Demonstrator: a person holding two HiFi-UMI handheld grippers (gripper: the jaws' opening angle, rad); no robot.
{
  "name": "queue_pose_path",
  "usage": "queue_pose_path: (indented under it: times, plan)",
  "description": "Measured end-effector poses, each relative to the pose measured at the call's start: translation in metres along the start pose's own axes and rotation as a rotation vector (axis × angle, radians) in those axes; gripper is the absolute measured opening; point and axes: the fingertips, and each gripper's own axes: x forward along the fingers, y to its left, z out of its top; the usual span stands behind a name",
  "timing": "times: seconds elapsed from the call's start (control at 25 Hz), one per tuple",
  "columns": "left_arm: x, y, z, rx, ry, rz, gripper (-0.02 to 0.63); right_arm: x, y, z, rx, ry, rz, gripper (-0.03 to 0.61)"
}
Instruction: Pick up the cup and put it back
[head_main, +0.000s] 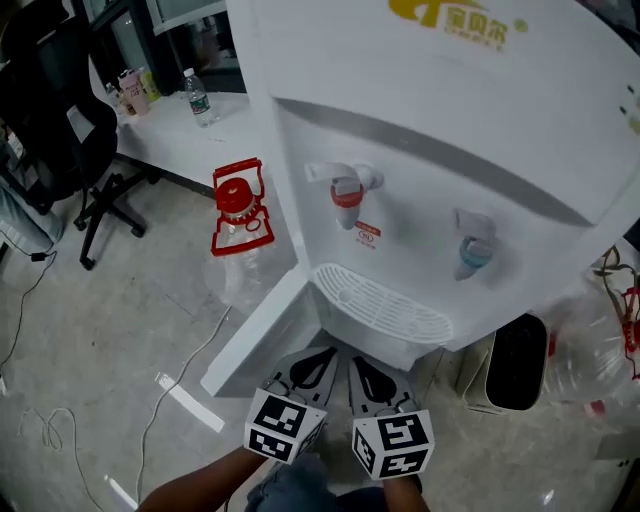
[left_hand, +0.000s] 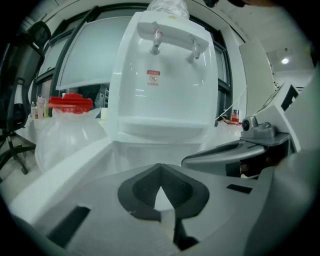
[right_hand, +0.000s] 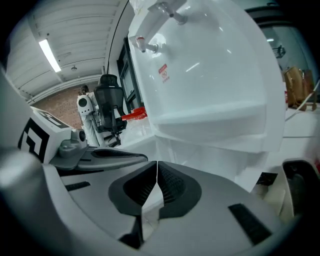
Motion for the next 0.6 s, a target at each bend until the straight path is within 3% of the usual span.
queue_pose_path:
  times: [0.36, 0.6]
  plan:
    - [-0.079, -0.030, 0.102, -0.033, 0.033, 0.015, 0.009, -0.078, 0.049, 0.098, 0.004, 0.056, 0.011, 0.021]
    - [-0.137, -0.065, 0.194, -0.045, 0.027, 0.022, 0.009, -0.145, 0.078, 0.182, -0.010, 0.058, 0.013, 0.021]
